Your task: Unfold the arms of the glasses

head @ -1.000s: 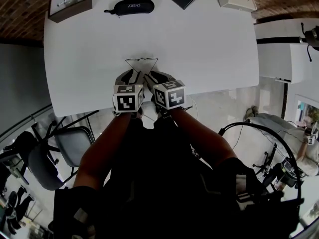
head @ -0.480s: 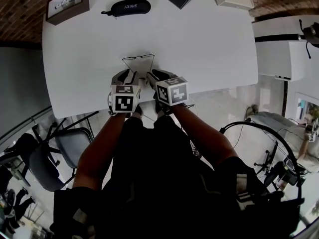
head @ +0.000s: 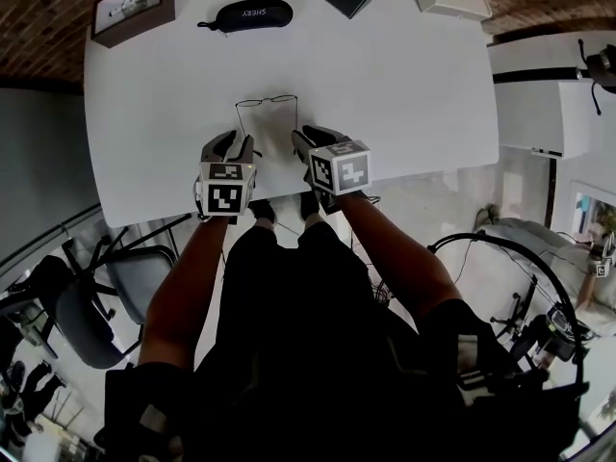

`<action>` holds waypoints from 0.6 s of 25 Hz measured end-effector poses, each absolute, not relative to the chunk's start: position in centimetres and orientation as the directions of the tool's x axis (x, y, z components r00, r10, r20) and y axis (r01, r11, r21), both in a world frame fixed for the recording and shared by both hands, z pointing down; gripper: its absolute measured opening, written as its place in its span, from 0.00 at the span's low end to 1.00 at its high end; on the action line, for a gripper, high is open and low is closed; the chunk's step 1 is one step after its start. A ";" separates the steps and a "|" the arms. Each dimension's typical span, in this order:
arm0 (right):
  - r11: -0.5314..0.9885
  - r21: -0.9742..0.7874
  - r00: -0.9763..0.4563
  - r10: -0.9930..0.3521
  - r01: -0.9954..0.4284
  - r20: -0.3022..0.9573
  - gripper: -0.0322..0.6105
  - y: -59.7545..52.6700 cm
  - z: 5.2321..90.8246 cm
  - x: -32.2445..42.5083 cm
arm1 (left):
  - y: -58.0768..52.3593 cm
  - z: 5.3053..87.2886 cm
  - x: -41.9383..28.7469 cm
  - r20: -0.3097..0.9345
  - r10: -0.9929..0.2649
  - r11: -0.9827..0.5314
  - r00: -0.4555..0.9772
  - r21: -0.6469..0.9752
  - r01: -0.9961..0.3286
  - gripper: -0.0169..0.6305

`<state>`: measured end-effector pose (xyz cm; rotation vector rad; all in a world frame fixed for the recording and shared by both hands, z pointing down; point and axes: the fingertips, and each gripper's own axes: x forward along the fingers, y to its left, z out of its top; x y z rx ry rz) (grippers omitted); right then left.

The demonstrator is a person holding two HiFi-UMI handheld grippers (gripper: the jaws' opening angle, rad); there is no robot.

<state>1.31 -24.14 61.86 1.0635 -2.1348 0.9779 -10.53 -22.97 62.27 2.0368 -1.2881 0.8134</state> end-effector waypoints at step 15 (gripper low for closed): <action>0.443 -0.332 -0.531 -0.468 -0.833 0.707 0.19 -25.2 62.3 2.1 | -23.5 61.7 -11.5 0.723 -0.595 -0.367 0.349 0.141 -0.919 0.21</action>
